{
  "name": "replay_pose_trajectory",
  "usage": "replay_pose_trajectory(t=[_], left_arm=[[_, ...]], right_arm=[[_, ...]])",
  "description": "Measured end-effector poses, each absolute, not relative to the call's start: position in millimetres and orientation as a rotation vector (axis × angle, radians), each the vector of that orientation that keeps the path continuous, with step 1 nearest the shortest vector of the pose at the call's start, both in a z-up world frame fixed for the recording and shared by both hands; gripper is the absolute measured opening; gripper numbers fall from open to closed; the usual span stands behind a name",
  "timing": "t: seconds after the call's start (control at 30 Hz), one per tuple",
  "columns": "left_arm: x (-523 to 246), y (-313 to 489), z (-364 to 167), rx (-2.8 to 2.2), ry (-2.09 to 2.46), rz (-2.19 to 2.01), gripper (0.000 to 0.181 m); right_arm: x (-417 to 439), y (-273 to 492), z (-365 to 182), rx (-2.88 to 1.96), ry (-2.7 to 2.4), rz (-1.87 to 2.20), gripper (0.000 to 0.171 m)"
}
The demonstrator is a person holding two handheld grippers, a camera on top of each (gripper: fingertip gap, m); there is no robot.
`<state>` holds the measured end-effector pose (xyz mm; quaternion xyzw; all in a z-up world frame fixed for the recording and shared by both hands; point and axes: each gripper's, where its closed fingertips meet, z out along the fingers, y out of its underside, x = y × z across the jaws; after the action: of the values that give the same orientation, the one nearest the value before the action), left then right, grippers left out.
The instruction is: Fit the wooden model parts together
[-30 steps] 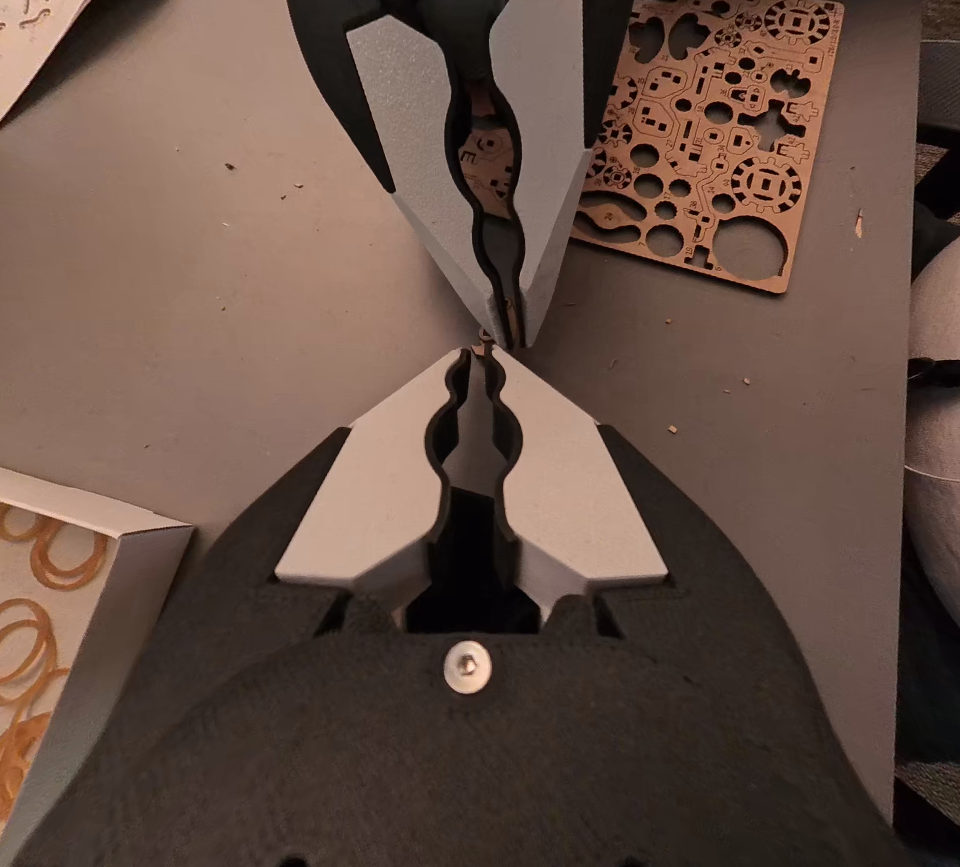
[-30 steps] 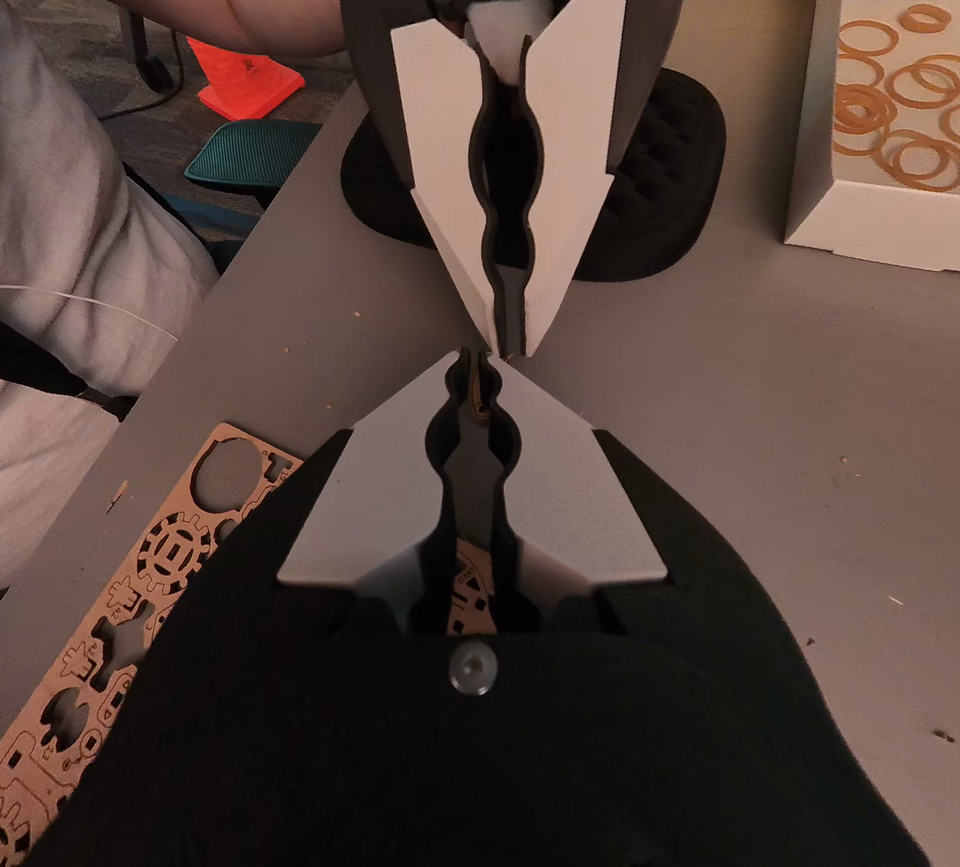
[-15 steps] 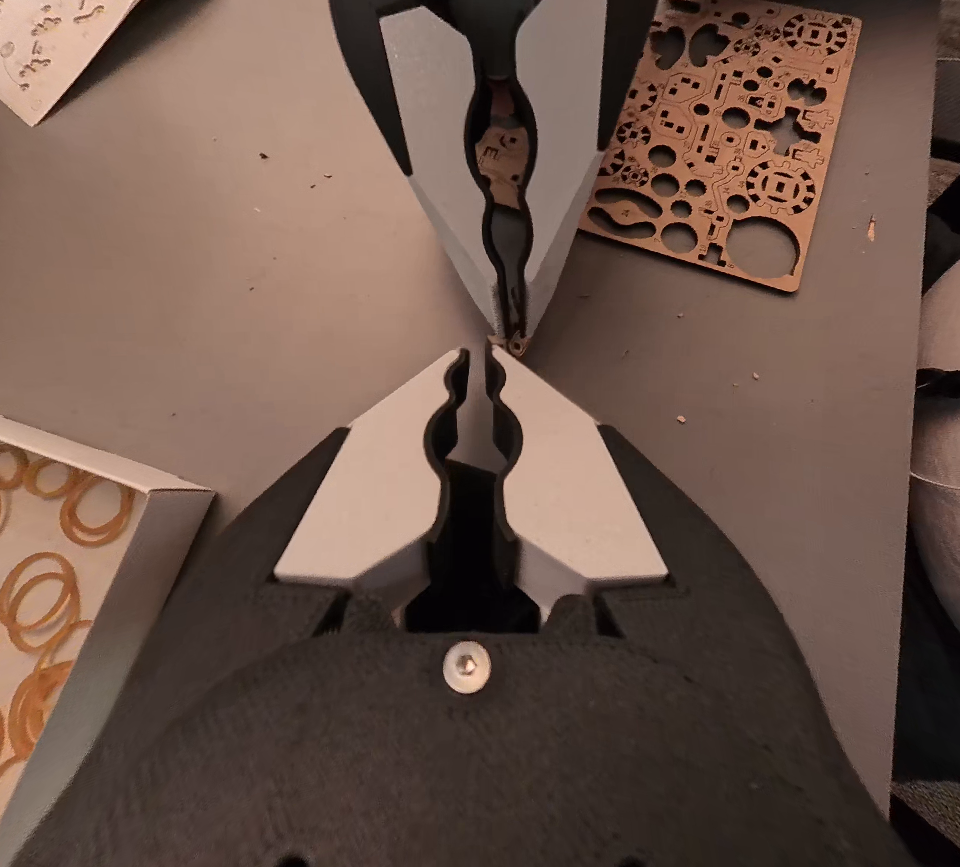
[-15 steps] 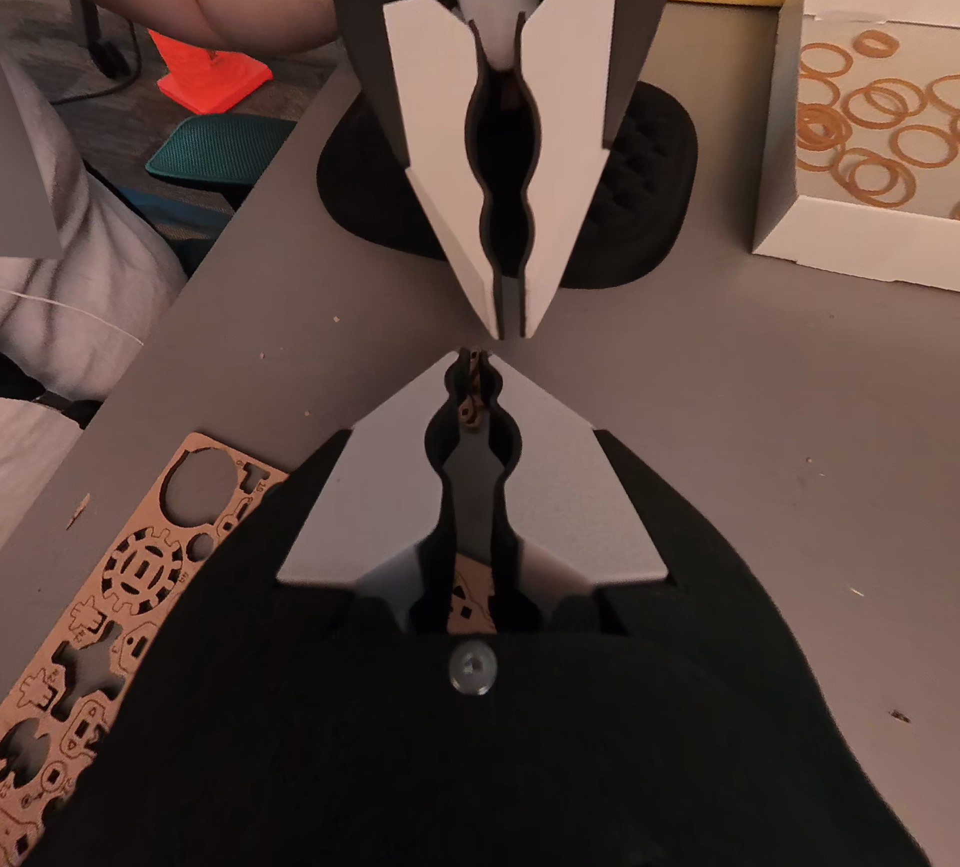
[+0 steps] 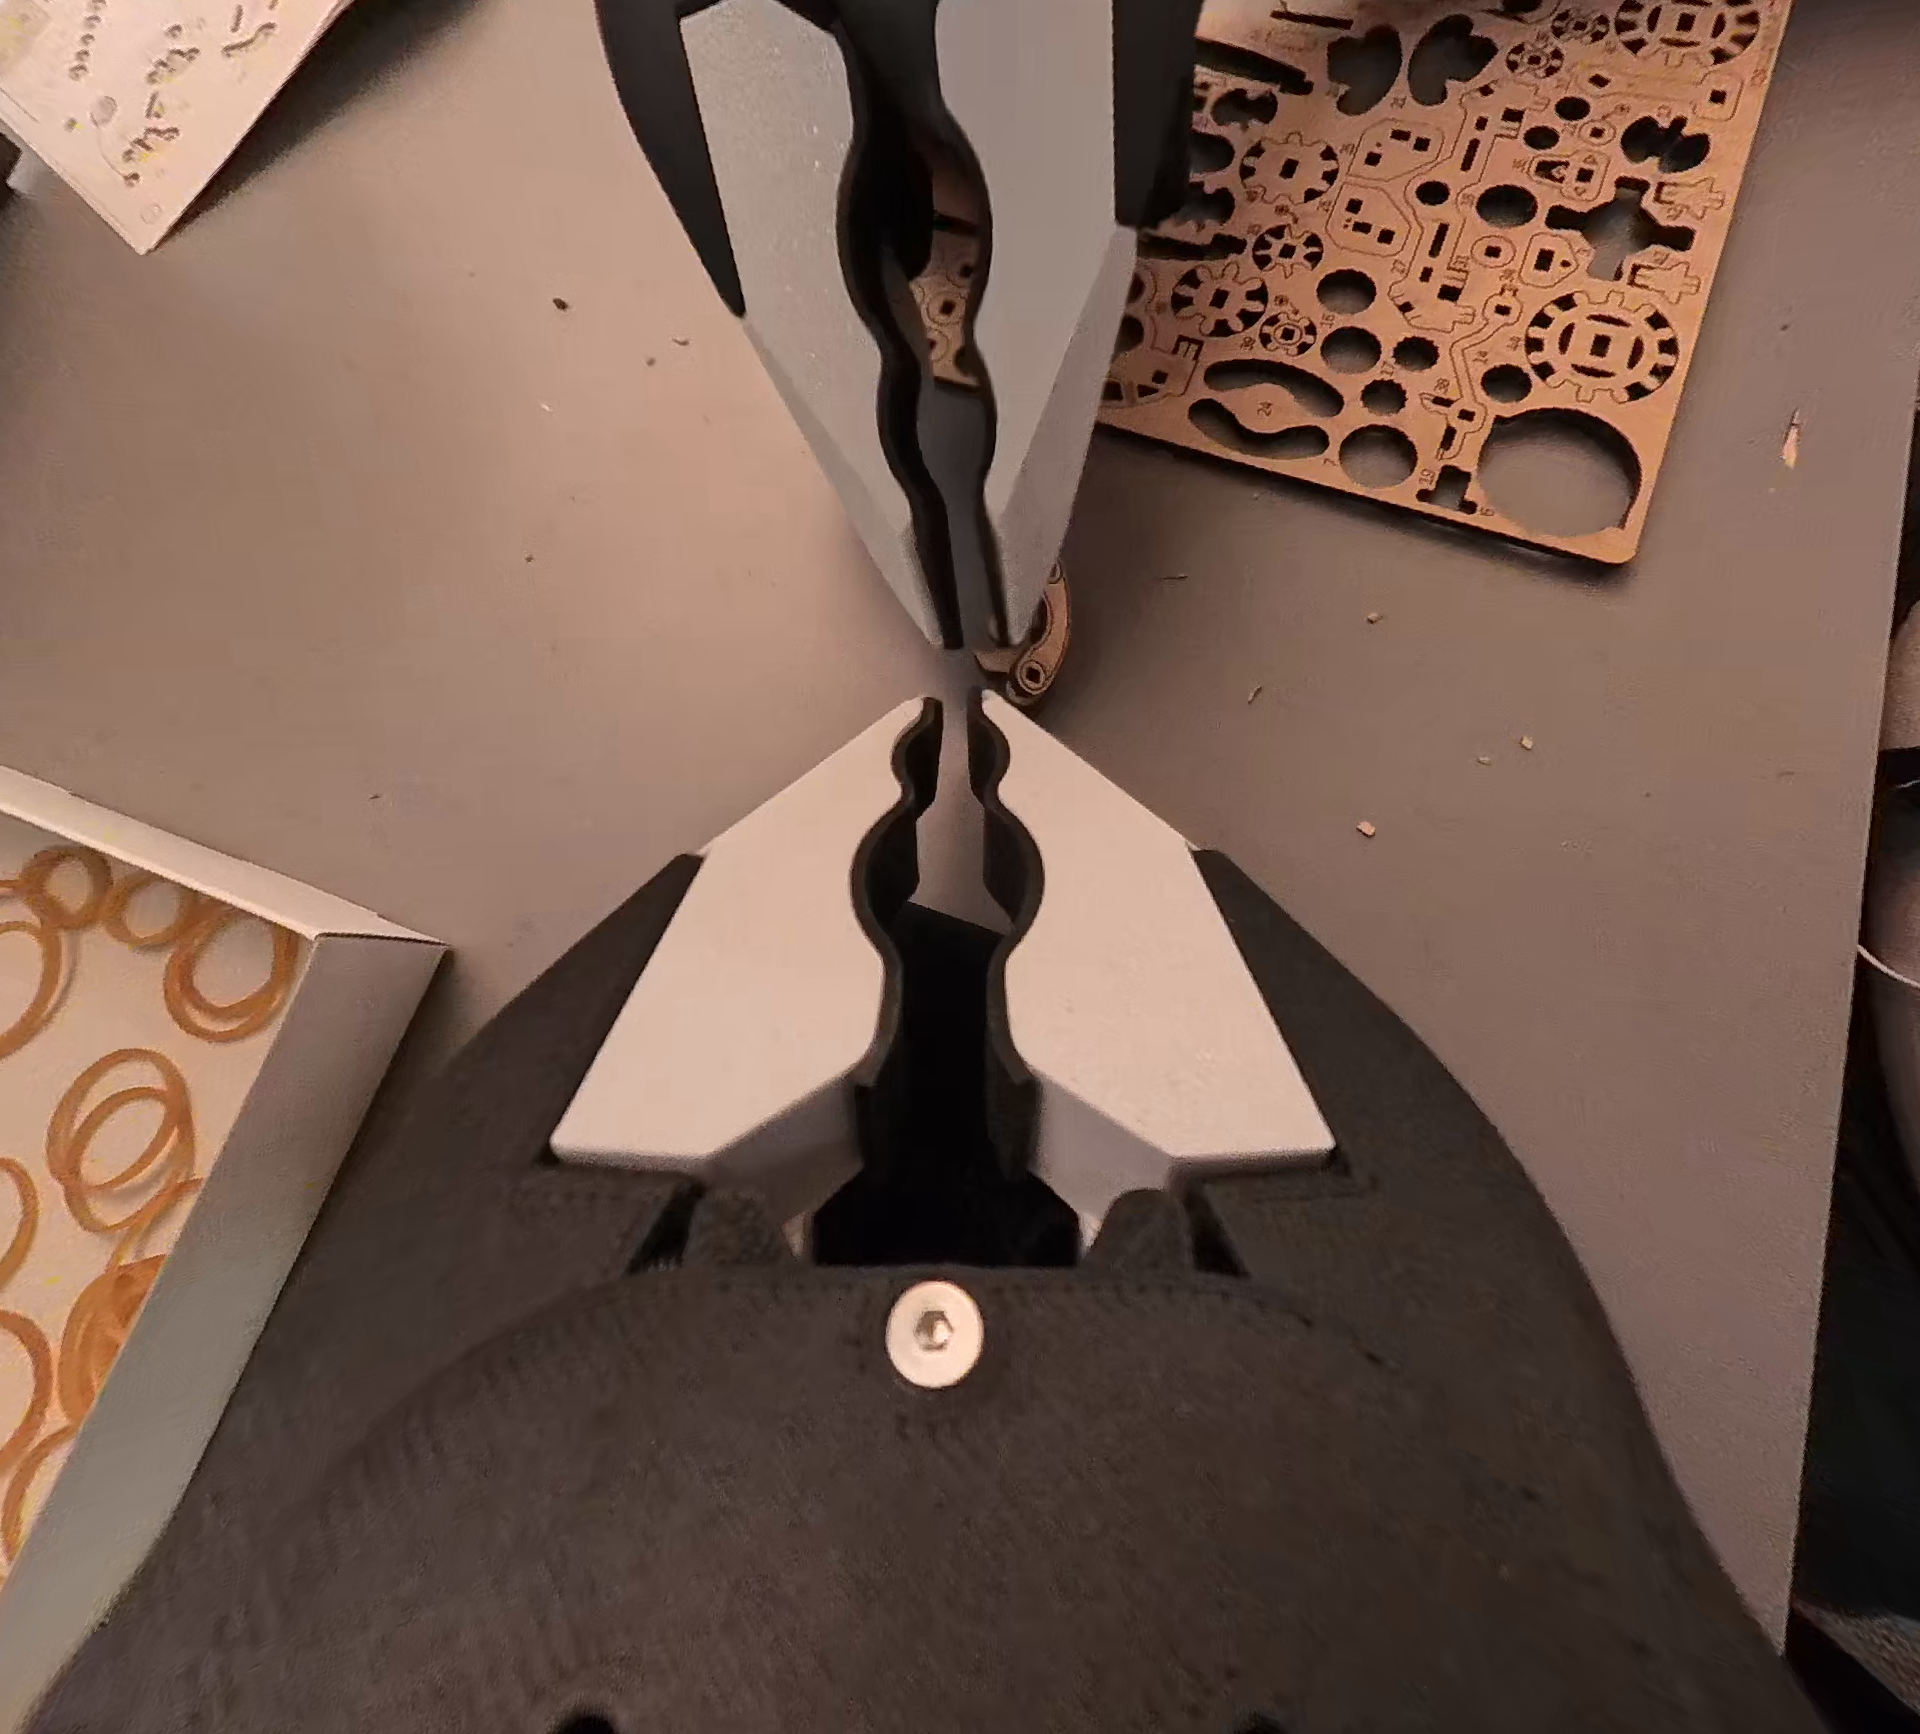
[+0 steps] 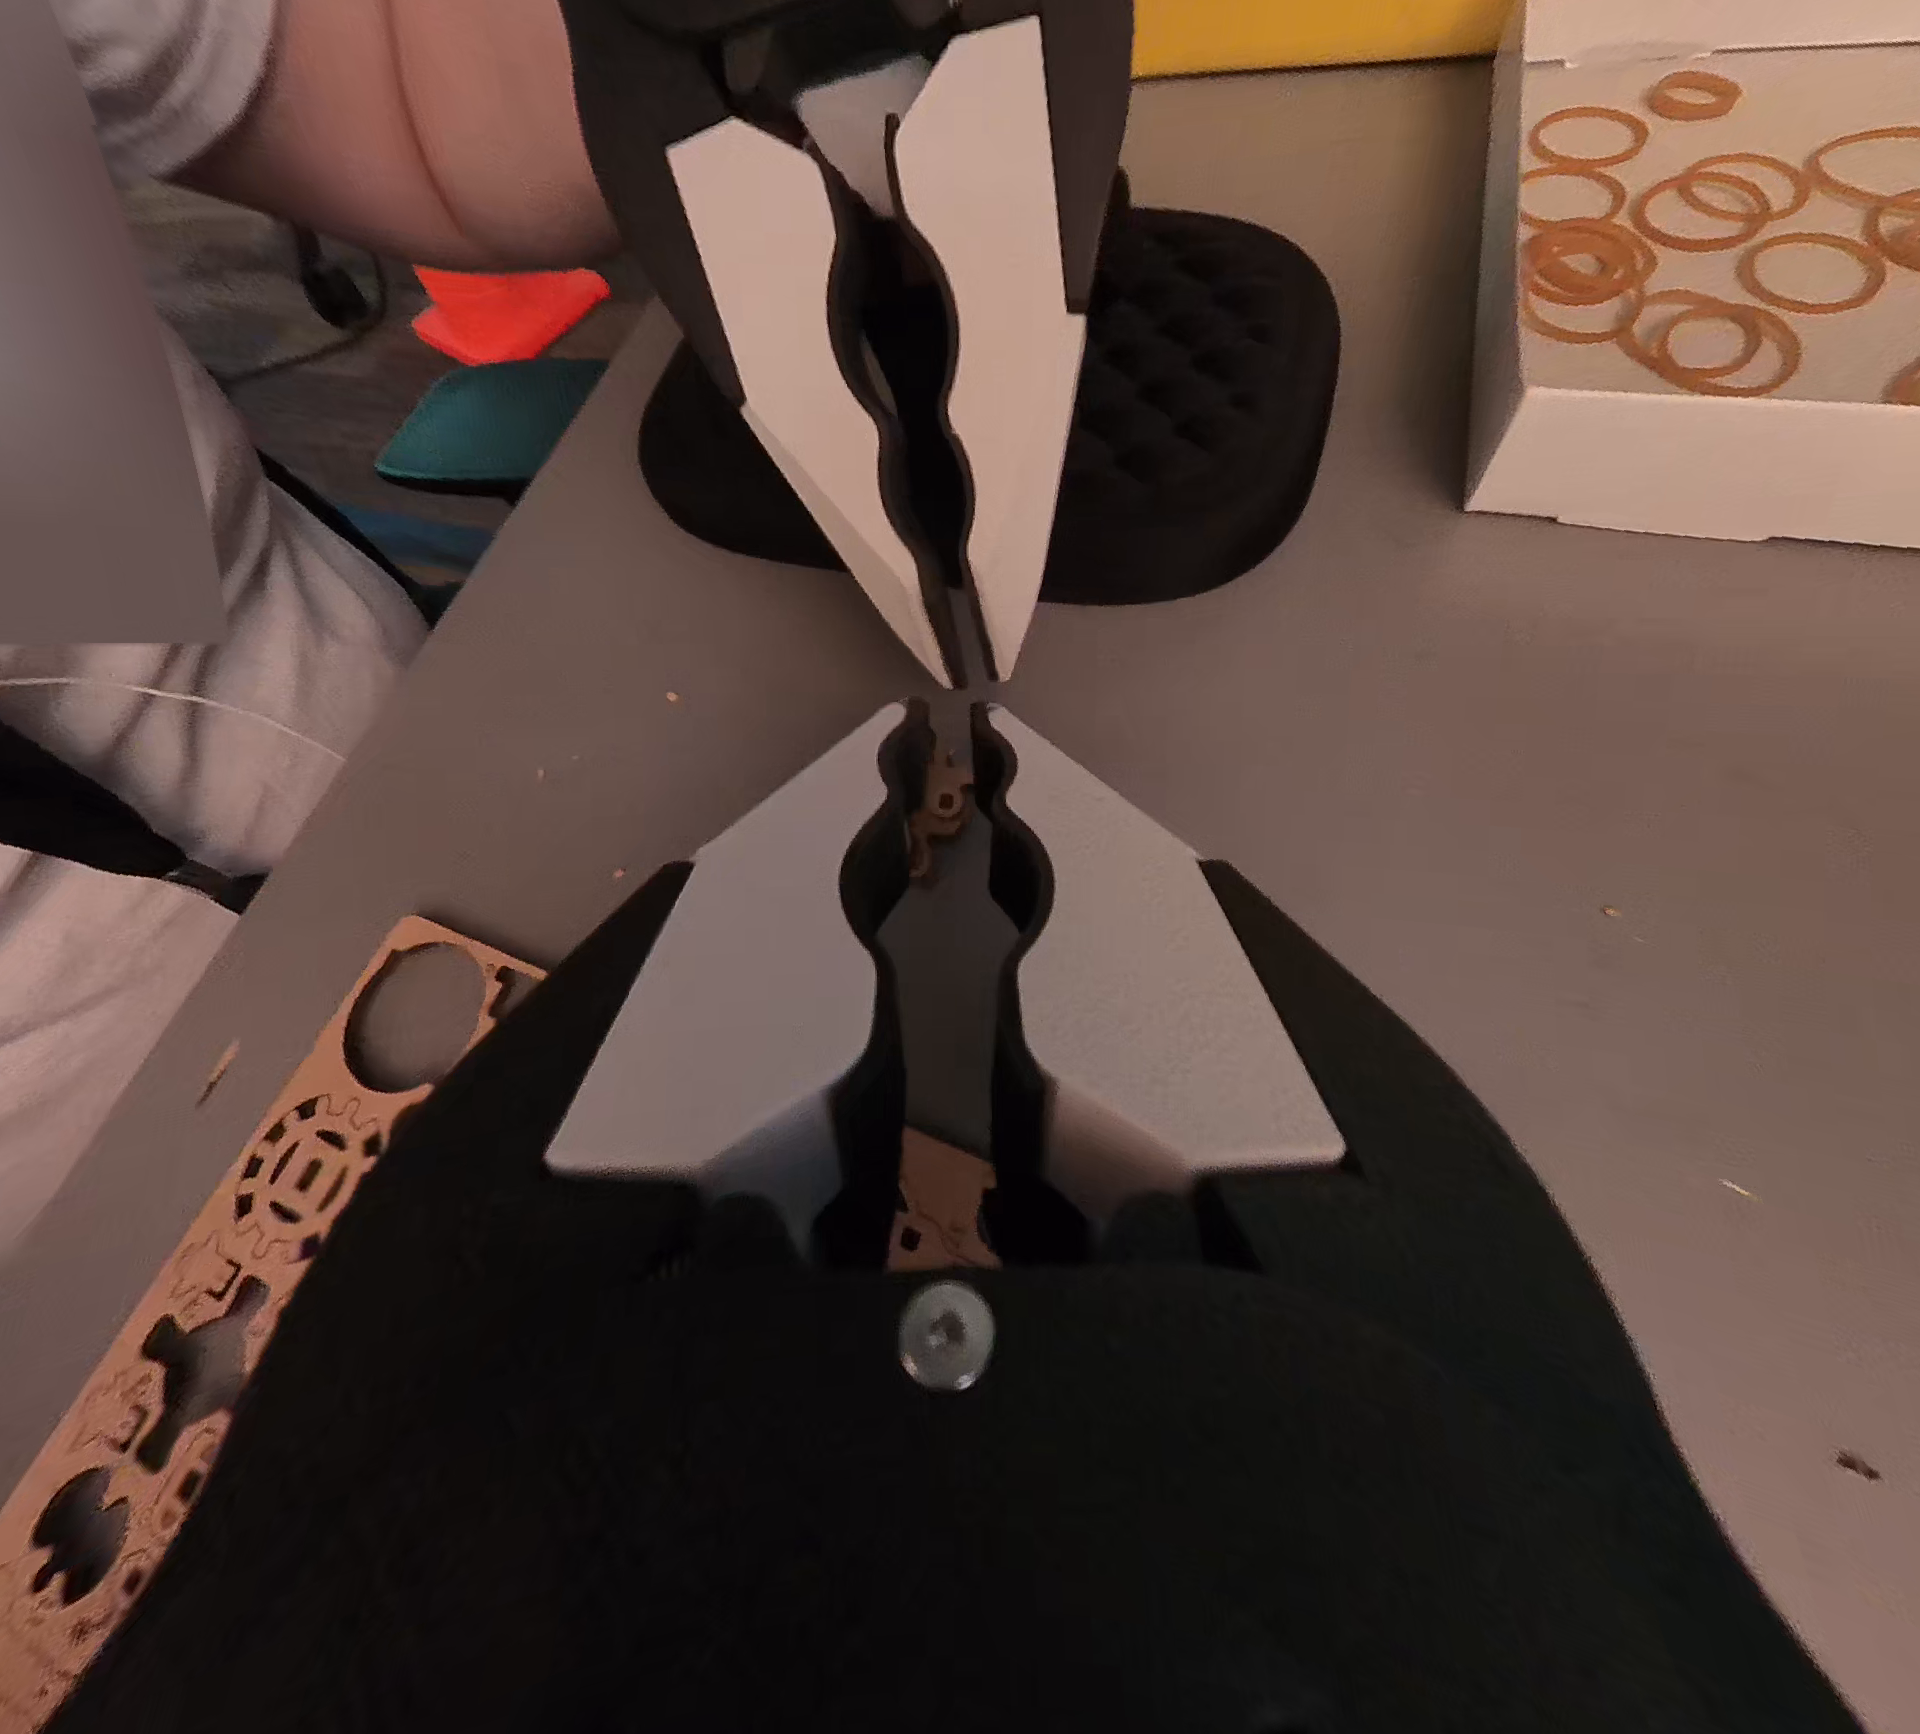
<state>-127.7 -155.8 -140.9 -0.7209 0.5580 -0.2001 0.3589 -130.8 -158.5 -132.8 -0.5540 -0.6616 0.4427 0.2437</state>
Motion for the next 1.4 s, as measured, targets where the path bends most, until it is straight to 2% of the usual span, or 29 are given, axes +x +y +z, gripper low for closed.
replay_pose_trajectory(t=[0.4, 1.4], left_arm=[[-128.9, -162.1, -143.7, -1.867, 1.451, -0.491, 0.004], [-120.3, -164.5, -146.2, -1.988, 1.409, -0.652, 0.0]], right_arm=[[-130.2, -158.0, -143.1, -1.604, -1.87, 1.194, 0.014], [-128.7, -163.8, -147.4, -1.718, -1.912, 1.272, 0.006]])
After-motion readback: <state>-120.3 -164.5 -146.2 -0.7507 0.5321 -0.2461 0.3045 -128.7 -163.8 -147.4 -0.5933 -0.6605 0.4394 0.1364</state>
